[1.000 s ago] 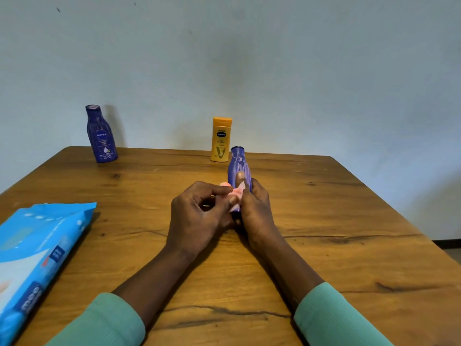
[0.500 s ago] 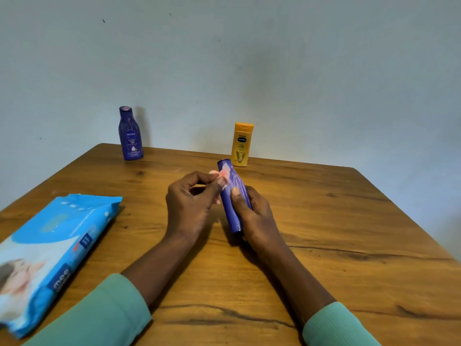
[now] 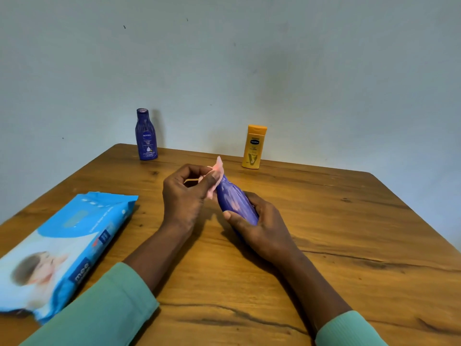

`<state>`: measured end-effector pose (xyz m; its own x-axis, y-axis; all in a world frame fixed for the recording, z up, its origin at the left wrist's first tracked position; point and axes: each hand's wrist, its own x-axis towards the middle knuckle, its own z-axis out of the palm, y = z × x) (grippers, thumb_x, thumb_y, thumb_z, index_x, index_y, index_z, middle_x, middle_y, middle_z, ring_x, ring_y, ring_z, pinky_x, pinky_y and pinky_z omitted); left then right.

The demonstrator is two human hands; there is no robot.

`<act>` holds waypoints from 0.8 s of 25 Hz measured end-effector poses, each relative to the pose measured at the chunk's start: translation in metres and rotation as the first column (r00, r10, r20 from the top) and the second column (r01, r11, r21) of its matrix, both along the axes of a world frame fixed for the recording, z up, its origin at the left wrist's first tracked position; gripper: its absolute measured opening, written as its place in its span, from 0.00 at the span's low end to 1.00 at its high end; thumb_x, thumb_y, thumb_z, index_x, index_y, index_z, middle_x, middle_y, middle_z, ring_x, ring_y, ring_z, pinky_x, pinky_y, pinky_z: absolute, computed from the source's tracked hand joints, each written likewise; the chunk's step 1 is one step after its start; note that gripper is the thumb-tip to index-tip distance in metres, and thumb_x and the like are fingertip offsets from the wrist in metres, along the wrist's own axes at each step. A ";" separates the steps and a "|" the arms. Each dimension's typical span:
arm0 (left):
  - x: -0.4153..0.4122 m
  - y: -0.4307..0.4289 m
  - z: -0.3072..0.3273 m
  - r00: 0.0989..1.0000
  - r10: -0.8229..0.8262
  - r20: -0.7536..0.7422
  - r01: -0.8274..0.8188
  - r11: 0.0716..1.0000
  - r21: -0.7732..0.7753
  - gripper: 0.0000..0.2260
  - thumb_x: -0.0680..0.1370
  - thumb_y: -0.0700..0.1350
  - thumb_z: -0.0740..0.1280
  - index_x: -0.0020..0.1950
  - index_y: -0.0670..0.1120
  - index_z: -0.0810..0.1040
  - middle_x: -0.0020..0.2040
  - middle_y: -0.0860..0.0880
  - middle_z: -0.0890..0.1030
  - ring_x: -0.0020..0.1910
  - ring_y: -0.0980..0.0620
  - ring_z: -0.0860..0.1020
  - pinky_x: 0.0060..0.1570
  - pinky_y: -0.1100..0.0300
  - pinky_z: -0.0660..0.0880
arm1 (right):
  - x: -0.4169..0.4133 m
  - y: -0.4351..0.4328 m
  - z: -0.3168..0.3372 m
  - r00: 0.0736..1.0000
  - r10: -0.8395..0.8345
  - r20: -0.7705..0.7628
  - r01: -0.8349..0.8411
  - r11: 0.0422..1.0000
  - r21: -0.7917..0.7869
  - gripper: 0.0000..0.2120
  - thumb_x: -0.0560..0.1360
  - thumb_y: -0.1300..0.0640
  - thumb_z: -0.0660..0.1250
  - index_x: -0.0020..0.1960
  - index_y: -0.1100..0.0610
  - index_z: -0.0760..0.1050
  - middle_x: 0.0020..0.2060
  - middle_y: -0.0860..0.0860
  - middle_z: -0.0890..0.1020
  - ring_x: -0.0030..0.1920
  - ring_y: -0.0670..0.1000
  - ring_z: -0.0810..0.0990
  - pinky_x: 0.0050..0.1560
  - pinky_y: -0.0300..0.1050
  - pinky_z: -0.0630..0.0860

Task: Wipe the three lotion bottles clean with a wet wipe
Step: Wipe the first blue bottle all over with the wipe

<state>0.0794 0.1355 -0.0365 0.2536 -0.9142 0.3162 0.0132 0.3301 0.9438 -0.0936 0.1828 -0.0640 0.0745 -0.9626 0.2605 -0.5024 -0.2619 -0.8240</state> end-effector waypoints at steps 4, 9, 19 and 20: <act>-0.011 0.025 -0.015 0.962 0.000 0.274 0.023 0.997 -0.079 0.06 0.73 0.47 0.79 0.48 0.50 0.86 0.46 0.54 0.83 0.45 0.57 0.83 0.42 0.64 0.82 | 0.014 0.003 -0.001 0.989 -0.096 -0.111 0.089 0.994 -0.068 0.30 0.75 0.39 0.74 0.72 0.48 0.73 0.52 0.44 0.84 0.45 0.43 0.82 0.44 0.42 0.80; -0.016 0.022 -0.017 0.894 0.011 0.448 0.078 0.981 -0.179 0.08 0.76 0.46 0.76 0.55 0.53 0.86 0.49 0.54 0.81 0.47 0.59 0.81 0.42 0.68 0.79 | 0.004 0.003 0.000 0.985 -0.113 -0.129 0.113 0.994 -0.010 0.32 0.72 0.44 0.77 0.73 0.45 0.71 0.52 0.43 0.84 0.45 0.44 0.82 0.49 0.48 0.83; -0.010 0.034 -0.018 0.733 0.066 0.677 0.119 0.967 -0.223 0.12 0.80 0.48 0.70 0.63 0.52 0.84 0.47 0.54 0.76 0.44 0.61 0.76 0.40 0.72 0.73 | 0.017 0.006 0.001 0.934 -0.156 -0.322 0.144 0.988 -0.061 0.26 0.73 0.43 0.74 0.69 0.43 0.74 0.48 0.42 0.84 0.44 0.44 0.81 0.47 0.48 0.82; -0.010 0.037 -0.019 0.712 0.046 0.700 0.168 0.958 -0.233 0.12 0.80 0.48 0.70 0.63 0.53 0.84 0.47 0.54 0.76 0.44 0.60 0.76 0.41 0.72 0.73 | 0.018 0.006 0.001 0.934 -0.161 -0.319 0.150 0.987 -0.057 0.24 0.73 0.44 0.74 0.67 0.44 0.75 0.46 0.42 0.84 0.42 0.44 0.81 0.46 0.49 0.83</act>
<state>0.0691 0.1725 -0.0553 -0.1881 -0.7744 0.6040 -0.5784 0.5844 0.5691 -0.0754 0.1889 -0.0626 0.0092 -0.9606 0.2776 -0.7755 -0.1821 -0.6045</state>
